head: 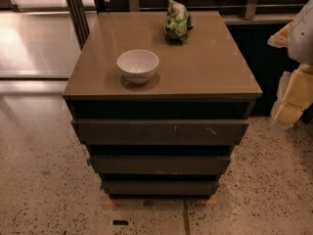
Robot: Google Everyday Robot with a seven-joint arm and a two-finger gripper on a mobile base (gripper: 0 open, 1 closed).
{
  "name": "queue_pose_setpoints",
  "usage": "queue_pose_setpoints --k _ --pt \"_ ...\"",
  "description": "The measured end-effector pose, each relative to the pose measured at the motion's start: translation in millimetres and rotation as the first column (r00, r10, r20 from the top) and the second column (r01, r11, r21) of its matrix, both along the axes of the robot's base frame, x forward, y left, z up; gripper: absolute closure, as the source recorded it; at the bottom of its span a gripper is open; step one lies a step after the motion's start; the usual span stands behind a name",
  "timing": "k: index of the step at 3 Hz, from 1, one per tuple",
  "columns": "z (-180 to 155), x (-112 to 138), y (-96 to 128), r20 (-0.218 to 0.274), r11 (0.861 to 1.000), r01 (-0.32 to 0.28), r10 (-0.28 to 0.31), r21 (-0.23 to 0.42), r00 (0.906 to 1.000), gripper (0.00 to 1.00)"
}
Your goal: Open bottom drawer
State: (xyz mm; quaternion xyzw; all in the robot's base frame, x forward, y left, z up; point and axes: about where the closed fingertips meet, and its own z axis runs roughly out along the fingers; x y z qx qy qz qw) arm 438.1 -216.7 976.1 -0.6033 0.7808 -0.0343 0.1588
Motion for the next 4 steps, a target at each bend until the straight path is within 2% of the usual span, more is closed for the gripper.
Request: queue_pose_setpoints --k 1,2,3,4 --pt "0 0 0 0.000 1.000 0.000 0.000 0.000 1.0000 0.00" --pt "-8 -1 0 0.031 1.000 0.025 -0.025 0.004 0.9992 0.00" --pt "-50 -18 3 0.024 0.984 0.138 -0.142 0.108 0.9896 0.00" --pt "-138 -35 18 -0.101 0.921 0.247 -0.227 0.300 0.9687 0.00"
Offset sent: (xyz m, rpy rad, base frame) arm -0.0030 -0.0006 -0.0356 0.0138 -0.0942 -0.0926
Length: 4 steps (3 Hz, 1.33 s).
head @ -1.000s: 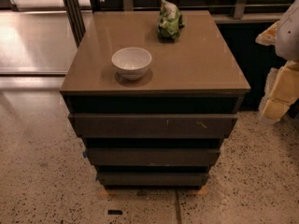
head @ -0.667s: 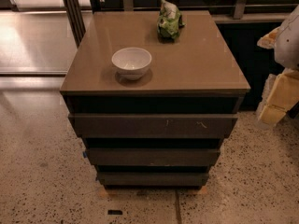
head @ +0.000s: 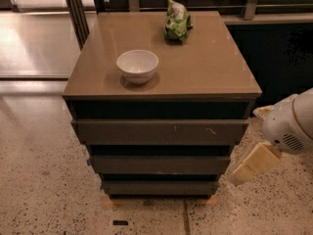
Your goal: Open bottom drawer
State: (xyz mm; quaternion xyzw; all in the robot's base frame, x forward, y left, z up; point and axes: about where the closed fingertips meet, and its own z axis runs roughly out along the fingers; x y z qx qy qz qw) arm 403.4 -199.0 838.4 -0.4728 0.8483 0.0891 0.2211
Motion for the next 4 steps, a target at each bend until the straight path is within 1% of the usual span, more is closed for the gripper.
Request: queue_pose_setpoints --k 1,2,4 --pt "-66 22 28 -0.014 0.970 0.036 -0.033 0.239 0.9994 0.00" --pt "-91 53 35 0.004 0.932 0.084 -0.091 0.353 0.9958 0.14" --pt "-91 53 34 0.003 0.932 0.089 -0.096 0.353 0.9954 0.61"
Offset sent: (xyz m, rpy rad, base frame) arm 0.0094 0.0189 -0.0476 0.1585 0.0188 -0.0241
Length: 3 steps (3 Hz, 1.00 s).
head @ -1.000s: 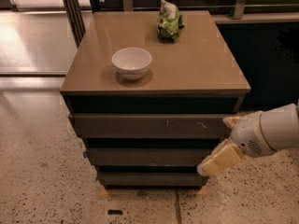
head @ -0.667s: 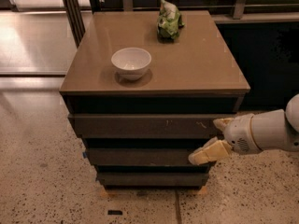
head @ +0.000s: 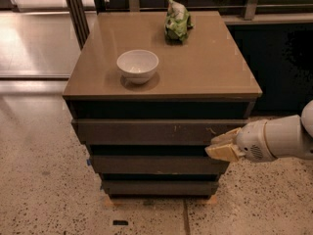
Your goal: Open bottom drawer
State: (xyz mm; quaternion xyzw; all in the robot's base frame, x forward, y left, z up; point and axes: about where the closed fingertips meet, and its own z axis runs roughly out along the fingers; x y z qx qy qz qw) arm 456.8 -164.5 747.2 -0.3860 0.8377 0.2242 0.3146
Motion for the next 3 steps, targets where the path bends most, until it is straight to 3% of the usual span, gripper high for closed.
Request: queue_pose_setpoints --k 1,2,3 --pt "-2 -2 2 0.008 1.000 0.008 -0.008 -0.010 0.9999 0.84" --pt "-20 -20 12 0.047 0.999 0.026 -0.025 -0.037 0.9986 1.00" --pt "-68 -49 34 0.053 0.997 0.069 -0.067 -0.033 0.9963 1.00"
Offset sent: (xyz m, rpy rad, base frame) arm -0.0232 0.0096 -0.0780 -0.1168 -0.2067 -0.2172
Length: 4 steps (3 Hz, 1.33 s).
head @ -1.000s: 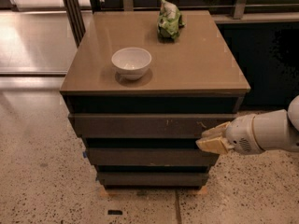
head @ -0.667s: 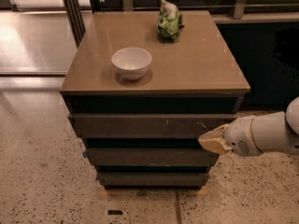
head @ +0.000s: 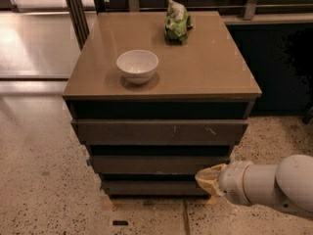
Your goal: Open bottom drawer
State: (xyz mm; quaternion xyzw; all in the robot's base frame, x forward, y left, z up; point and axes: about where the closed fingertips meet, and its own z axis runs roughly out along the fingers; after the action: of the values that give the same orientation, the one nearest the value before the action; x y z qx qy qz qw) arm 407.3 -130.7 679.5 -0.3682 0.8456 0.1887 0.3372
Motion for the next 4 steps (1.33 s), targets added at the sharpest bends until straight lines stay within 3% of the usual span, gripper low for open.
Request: queue_pose_setpoints --k 1,2,3,4 --pt "-68 -40 42 -0.052 1.000 -0.007 0.008 0.023 0.9986 1.00" --pt "-124 -48 66 -0.091 0.999 0.018 -0.014 0.040 0.9958 1.00" --pt "-144 -28 70 -0.062 0.997 0.068 -0.066 0.039 0.9959 1.00" --pt "-145 -36 71 -0.065 0.995 0.088 -0.086 0.035 0.9942 1.00"
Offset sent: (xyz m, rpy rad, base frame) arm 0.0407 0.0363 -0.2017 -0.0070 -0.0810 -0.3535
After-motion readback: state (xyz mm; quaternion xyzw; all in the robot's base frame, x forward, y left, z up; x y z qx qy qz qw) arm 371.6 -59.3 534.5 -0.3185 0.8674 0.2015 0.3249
